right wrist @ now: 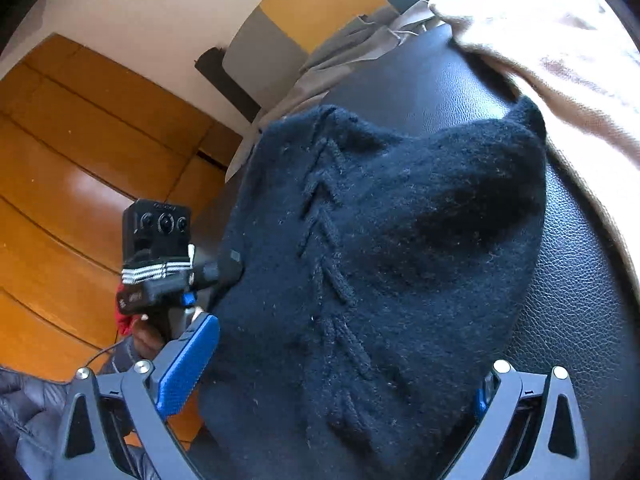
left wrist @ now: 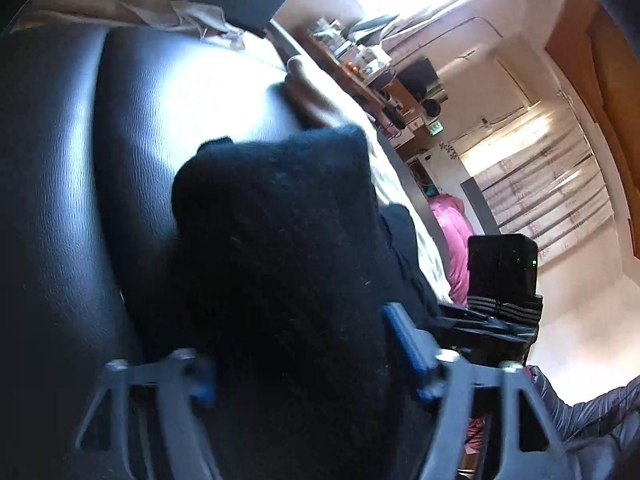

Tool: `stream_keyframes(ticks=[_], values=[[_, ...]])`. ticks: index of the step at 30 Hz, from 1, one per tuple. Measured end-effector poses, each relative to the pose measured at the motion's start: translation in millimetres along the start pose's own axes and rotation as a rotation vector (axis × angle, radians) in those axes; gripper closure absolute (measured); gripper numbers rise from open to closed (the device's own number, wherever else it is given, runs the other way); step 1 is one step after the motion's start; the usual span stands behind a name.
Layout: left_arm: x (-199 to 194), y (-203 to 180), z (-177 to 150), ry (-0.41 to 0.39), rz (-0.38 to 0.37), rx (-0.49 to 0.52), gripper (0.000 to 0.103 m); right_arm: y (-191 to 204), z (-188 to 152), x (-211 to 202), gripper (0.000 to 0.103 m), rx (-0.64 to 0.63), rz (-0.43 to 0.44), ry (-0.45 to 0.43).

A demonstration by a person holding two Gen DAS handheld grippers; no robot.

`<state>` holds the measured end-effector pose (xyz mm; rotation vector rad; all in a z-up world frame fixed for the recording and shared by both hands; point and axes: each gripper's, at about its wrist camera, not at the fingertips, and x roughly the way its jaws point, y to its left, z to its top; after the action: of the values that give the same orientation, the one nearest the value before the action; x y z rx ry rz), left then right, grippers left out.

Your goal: Fold clothes

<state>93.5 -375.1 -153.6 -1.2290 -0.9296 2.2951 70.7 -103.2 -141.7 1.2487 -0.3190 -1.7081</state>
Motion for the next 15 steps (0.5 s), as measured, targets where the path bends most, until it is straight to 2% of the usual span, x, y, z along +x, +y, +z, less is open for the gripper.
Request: stream_keyframes(ticks=[1,2,6,9,13,15], values=[[-1.7,-0.6,-4.4,-0.018,0.006,-0.011,0.057,3.4,-0.1,3.7,0.035,-0.03,-0.056,0.006],[-3.3,-1.3,-8.8,-0.037,0.012,-0.023,0.061,6.8,-0.6,7.6,0.061,-0.057,-0.101,0.013],[-25.6,-11.1,-31.6,-0.117,0.061,-0.033,0.067,23.6,-7.0,16.6,0.066,-0.112,-0.125,0.016],[-59.1,-18.9,-54.0,-0.177,0.104,-0.029,0.067,42.8,-9.4,30.7,0.067,-0.143,-0.085,0.046],[-123.3,-28.7,-82.0,-0.29,0.208,0.001,0.067,80.7,-9.5,64.4,0.068,-0.211,-0.005,0.117],[-172.4,-27.3,-98.3,-0.385,0.26,-0.017,0.067,115.1,-5.2,92.5,0.068,-0.285,0.047,0.158]])
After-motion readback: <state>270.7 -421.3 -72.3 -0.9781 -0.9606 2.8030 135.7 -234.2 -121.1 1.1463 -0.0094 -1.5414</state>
